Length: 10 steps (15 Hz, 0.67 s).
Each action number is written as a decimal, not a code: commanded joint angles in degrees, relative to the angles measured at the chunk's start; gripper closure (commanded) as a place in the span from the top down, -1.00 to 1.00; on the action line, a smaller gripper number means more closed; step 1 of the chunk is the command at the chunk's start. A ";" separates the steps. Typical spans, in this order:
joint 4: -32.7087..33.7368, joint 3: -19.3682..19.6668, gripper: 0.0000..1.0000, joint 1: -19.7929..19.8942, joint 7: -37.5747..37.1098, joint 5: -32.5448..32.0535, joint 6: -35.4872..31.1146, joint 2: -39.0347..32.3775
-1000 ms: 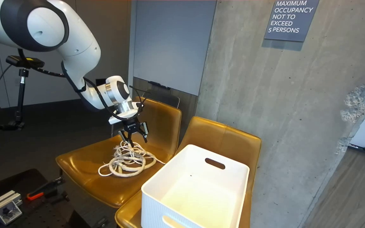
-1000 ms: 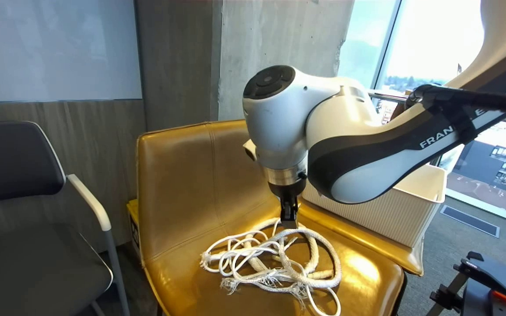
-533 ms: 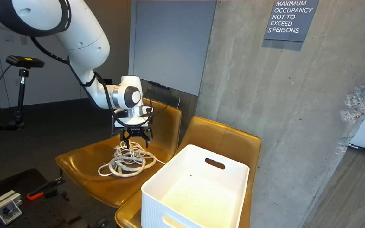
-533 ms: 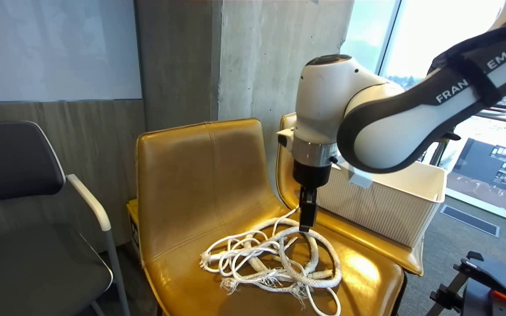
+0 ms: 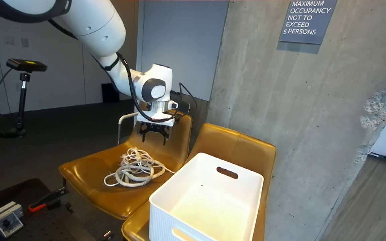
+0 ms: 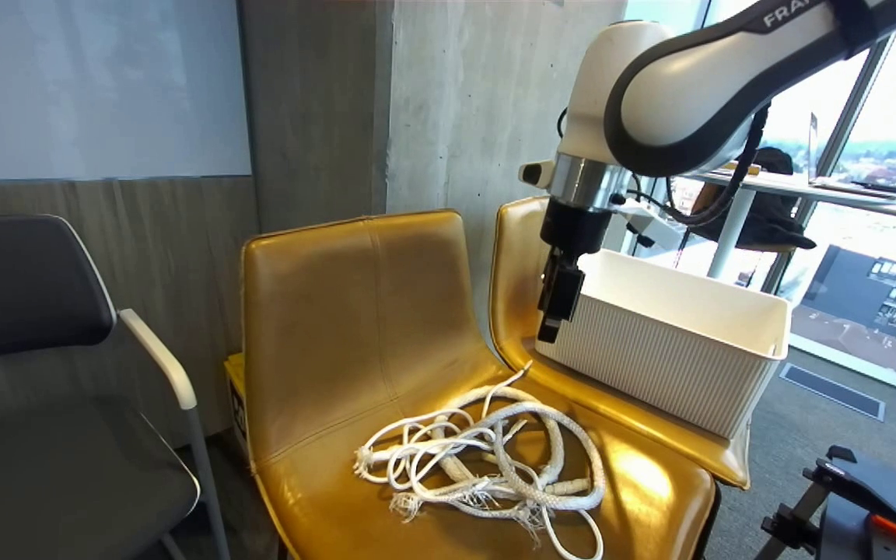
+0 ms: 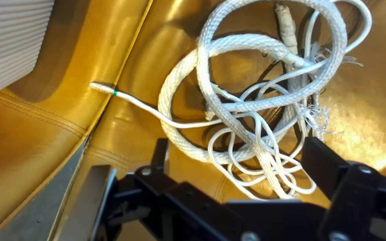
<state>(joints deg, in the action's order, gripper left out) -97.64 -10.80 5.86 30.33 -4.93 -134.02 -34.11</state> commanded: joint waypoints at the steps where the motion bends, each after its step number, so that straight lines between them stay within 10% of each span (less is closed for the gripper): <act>1: 1.10 1.02 1.00 -0.90 1.10 0.80 0.94 0.20; 10: 2.04 1.10 1.00 -0.88 1.87 0.83 1.83 0.13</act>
<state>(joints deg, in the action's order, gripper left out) -95.70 -10.75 5.91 31.74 -4.89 -132.29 -34.06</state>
